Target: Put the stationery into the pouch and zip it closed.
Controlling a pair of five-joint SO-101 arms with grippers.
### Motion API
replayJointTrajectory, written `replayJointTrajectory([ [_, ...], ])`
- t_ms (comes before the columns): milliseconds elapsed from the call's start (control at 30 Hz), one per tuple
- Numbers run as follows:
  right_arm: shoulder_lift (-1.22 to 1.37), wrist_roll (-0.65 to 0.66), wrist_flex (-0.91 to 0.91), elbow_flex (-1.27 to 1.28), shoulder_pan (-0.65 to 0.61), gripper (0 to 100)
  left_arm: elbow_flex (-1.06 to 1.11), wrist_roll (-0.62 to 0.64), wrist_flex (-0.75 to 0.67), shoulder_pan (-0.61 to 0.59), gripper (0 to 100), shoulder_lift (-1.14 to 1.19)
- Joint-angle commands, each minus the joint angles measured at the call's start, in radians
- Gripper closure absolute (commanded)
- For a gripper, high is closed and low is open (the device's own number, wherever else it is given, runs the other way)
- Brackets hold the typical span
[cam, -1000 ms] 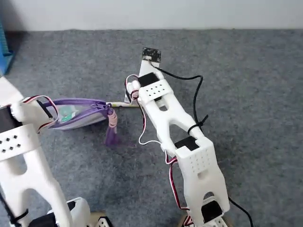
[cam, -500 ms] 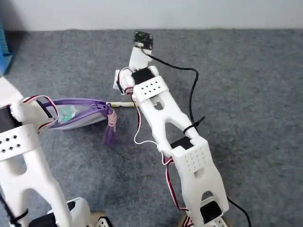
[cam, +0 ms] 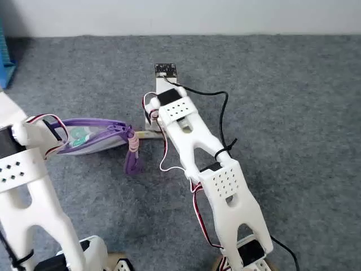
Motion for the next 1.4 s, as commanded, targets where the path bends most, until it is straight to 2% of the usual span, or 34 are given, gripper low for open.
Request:
replayJointTrajectory([
  [0, -0.071, 0.104, 0.236, -0.021, 0.050, 99.0, -0.005, -0.011, 0.017, -0.005, 99, -0.051],
  [100, -0.091, 0.215, 0.325, -0.020, 0.091, 99.0, -0.005, -0.011, 0.017, -0.005, 99, -0.051],
  [233, -0.156, 0.379, 0.323, -0.015, 0.177, 99.0, -0.005, -0.011, 0.017, -0.005, 99, -0.051],
  [400, -0.252, 0.517, 0.326, 0.012, 0.193, 98.6, -0.005, -0.011, 0.017, -0.005, 99, -0.051],
  [467, -0.295, 0.528, 0.326, 0.064, 0.163, 96.9, -0.005, -0.011, 0.017, -0.005, 99, -0.051],
  [700, -0.332, 0.532, 0.312, 0.270, 0.039, 79.6, -0.005, -0.011, 0.017, -0.005, 99, -0.051],
  [967, -0.243, 0.525, 0.271, 0.253, -0.059, 80.0, -0.005, -0.011, 0.017, -0.005, 99, -0.051],
  [1233, -0.168, 0.531, 0.153, 0.253, -0.073, 80.1, -0.005, -0.011, 0.017, -0.005, 99, -0.051],
  [1367, -0.114, 0.534, 0.140, 0.253, -0.033, 82.2, -0.008, -0.011, 0.017, -0.005, 99, -0.051],
])
